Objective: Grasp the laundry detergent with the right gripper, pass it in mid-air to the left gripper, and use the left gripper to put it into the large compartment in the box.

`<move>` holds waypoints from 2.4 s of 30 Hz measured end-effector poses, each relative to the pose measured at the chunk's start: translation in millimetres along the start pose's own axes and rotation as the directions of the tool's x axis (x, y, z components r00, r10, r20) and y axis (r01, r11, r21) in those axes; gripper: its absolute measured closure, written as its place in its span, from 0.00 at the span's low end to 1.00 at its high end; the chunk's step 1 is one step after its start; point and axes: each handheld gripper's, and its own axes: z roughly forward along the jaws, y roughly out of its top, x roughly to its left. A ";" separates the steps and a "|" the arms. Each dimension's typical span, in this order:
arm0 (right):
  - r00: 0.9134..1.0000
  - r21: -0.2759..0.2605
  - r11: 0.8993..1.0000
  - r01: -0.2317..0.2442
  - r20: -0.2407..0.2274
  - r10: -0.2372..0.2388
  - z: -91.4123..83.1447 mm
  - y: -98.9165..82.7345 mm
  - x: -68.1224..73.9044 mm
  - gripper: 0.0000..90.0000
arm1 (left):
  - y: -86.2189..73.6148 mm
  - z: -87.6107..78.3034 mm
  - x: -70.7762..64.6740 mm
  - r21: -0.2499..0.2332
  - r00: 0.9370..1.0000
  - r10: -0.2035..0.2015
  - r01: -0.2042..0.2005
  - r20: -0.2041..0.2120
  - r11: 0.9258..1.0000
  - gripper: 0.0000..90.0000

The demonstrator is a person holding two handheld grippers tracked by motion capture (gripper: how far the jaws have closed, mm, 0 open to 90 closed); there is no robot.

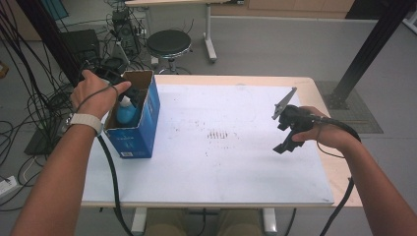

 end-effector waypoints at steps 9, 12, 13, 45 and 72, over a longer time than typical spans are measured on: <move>1.000 0.009 1.000 -0.007 0.008 0.007 -3.4 1.9 -1.3 0.11 | 2.4 -36.5 -29.9 -0.048 0.985 0.169 -0.168 0.019 0.985 0.10; 1.000 0.013 1.000 -0.010 0.012 0.010 -5.4 3.2 -1.8 0.11 | 3.8 -46.0 -41.0 -0.065 0.974 0.225 -0.223 0.036 0.973 0.10; 1.000 0.013 1.000 -0.012 0.012 0.012 -5.9 3.5 -1.9 0.11 | 4.5 -48.9 -44.9 -0.069 0.969 0.243 -0.241 0.035 0.968 0.09; 0.998 0.010 0.998 -0.054 0.032 0.054 -19.5 -2.2 -3.6 0.10 | 22.2 -31.1 -141.8 -0.142 0.676 0.719 -0.705 0.164 0.695 0.10; 0.996 -0.004 0.996 -0.084 0.040 0.084 -18.0 -11.2 -3.1 0.10 | 21.1 2.4 -169.6 -0.102 0.592 0.783 -0.781 0.188 0.616 0.10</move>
